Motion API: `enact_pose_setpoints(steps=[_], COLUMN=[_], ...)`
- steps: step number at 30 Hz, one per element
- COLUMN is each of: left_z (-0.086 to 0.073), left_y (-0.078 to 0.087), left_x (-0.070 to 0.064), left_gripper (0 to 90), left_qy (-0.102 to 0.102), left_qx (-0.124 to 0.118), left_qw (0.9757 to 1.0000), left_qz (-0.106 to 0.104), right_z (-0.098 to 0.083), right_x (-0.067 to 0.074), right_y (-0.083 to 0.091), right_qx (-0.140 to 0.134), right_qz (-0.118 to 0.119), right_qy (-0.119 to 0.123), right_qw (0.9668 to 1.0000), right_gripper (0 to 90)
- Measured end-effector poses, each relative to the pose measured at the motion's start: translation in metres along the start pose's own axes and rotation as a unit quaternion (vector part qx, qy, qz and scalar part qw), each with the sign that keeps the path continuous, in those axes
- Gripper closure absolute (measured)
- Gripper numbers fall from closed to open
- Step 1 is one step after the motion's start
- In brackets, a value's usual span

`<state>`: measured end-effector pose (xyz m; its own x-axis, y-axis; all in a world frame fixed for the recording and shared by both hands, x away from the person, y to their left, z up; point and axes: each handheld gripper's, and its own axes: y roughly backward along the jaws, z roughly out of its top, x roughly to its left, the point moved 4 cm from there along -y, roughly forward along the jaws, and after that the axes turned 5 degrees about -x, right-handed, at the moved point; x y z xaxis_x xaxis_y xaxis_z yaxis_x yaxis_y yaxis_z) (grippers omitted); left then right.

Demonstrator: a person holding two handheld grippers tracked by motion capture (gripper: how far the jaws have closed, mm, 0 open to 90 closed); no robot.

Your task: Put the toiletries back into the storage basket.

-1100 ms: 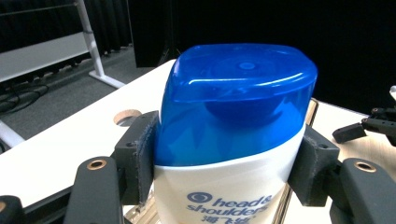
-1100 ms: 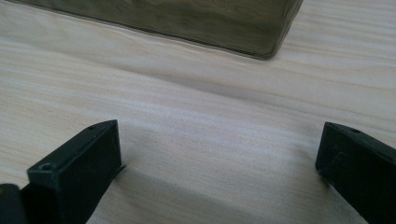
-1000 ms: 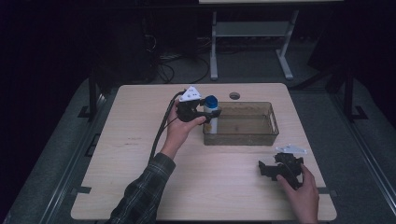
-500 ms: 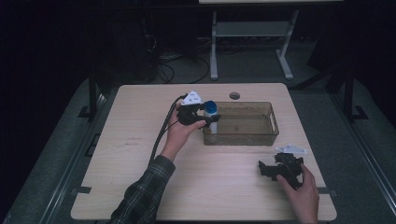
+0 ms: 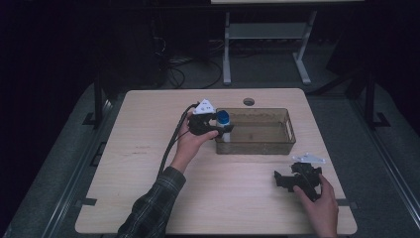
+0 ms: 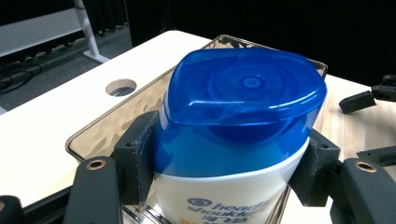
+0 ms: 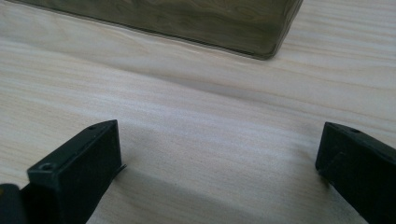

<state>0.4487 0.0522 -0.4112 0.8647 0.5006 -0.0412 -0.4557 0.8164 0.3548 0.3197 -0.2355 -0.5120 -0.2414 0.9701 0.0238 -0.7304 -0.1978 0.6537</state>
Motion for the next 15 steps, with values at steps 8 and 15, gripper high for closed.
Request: enact_pose_setpoints(steps=[8,15], left_z=[0.0003,0.0028], left_y=[-0.0014,0.0005], left_x=[-0.0050,-0.0083], left_gripper=[31.7,25.6], left_qy=[-0.008,0.003], left_qx=[0.005,-0.008], left_qw=[0.9999,0.9999], left_qz=[-0.002,-0.011], right_z=[0.0000,0.0000], right_x=[0.0000,0.0000], right_y=[0.0000,0.0000], right_qx=[0.000,0.000], right_qz=[0.000,0.000], right_qy=[0.000,0.000], right_qw=[1.0000,1.0000], right_gripper=[0.0,0.0])
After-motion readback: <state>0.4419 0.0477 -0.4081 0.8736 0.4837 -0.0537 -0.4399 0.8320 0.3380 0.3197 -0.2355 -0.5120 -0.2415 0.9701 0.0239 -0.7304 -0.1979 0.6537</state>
